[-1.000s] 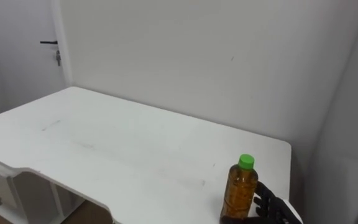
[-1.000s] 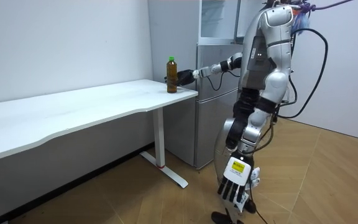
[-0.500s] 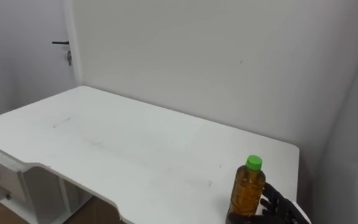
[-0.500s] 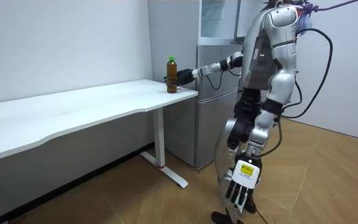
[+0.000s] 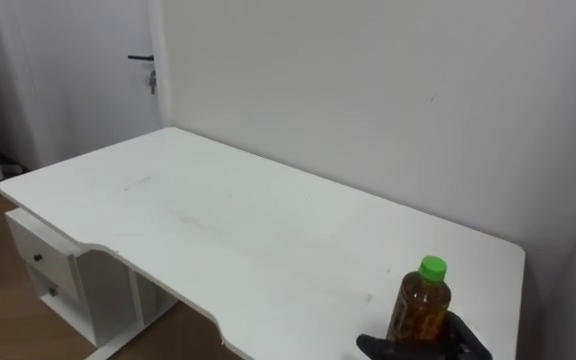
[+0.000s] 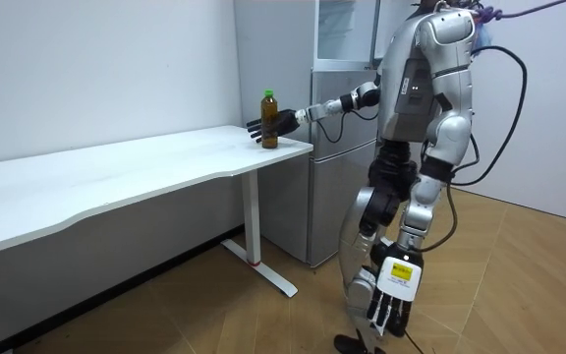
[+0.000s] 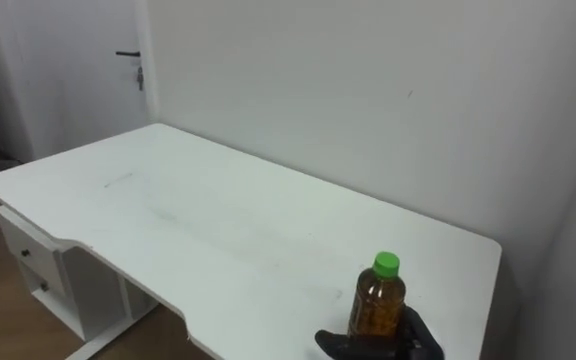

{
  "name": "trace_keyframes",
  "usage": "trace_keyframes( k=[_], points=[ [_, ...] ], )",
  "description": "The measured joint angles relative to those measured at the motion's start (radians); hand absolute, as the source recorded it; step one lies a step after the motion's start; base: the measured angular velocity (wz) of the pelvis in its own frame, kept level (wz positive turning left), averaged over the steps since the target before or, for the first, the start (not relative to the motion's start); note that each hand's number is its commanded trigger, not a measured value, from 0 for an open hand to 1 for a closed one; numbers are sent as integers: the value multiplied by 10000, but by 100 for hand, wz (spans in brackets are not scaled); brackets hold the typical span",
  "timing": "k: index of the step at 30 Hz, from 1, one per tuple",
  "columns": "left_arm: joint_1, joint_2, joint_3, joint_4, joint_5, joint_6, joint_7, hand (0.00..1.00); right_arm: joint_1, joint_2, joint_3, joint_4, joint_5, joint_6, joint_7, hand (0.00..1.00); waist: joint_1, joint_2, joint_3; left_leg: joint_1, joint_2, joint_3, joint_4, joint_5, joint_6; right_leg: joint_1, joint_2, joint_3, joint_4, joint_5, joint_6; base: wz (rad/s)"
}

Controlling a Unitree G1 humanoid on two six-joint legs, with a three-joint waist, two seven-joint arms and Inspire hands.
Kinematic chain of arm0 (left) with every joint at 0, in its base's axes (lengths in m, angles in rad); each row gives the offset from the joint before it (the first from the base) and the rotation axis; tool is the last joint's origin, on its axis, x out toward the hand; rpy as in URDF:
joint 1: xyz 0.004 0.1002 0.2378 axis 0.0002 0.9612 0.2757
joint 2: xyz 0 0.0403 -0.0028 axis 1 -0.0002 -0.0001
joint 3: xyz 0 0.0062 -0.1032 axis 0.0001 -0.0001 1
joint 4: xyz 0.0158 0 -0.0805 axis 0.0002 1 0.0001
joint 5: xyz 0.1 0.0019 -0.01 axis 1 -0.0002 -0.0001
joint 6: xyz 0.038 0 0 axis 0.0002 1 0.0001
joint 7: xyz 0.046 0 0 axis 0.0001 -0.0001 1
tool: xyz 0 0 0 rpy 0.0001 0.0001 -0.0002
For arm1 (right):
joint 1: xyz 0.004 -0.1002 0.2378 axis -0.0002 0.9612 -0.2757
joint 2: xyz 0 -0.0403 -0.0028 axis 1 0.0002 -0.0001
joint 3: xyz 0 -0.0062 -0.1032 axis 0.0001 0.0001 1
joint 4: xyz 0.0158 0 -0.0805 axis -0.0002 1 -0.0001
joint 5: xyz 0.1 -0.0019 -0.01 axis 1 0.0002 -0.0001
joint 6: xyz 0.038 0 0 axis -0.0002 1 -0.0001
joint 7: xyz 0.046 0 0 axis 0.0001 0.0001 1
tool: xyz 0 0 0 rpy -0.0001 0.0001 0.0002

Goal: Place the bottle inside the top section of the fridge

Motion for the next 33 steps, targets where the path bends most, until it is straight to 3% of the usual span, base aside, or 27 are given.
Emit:
trace_keyframes(
  k=[3, 4, 5, 16, 25, 27, 29, 33],
  points=[
    [-3, 0, 6, 1, 0, 3, -54, 0, 0, 0, 0, 0, 1, 1, 75, 0, 36, -8, -6, -4, 0, 3, 0, 0, 0, 0, 2, 1, -6, 0, 1, 0],
    [-5, 0, 10, 1, 0, 3, -90, 0, 0, 0, 0, 0, 1, 2, 100, 21, 36, -10, -7, -4, 0, 5, 0, 0, 0, 0, 4, 1, -5, 0, 1, 0],
    [-11, -2, 10, 1, 0, 4, -134, 0, 0, 0, 0, 0, 1, 2, 137, 100, 35, -15, -11, -3, -1, 11, 0, 0, 0, 0, 7, 2, -5, 0, 1, 0],
    [-47, -3, 9, -9, 7, 18, -190, 0, 1, 0, 15, 2, 28, 125, 225, 100, 151, 48, -32, 60, 14, 76, 4, 0, 0, 24, 5, 23, 6, 0, 0, -1],
    [-65, -1, 10, -20, 52, -1, -160, 0, 1, 9, 21, 18, 315, 237, 509, 100, 146, 153, -6, 24, 9, 71, 3, 2, 2, -2, -22, 9, 14, 0, 0, 0],
    [-87, 3, 16, -63, 32, -8, -160, 0, 1, 9, 20, 11, 336, 237, 560, 100, 84, 138, -20, 7, 10, 70, -11, 2, 2, -16, -19, 1, -12, 0, 0, 0],
    [-27, 3, 41, -201, 38, -68, -171, 0, 9, -35, 20, -153, 340, 362, 661, 100, -64, 85, -125, -94, 16, 150, -27, 23, 15, -150, -39, 24, -9, 0, 0, 0],
    [-64, 15, 313, -196, 14, -165, -171, 0, 140, -187, 21, -733, 332, 485, 734, 100, -123, 76, -131, 53, 29, 303, -97, 48, 27, -145, -30, 214, -13, 0, 0, -12]
  ],
)
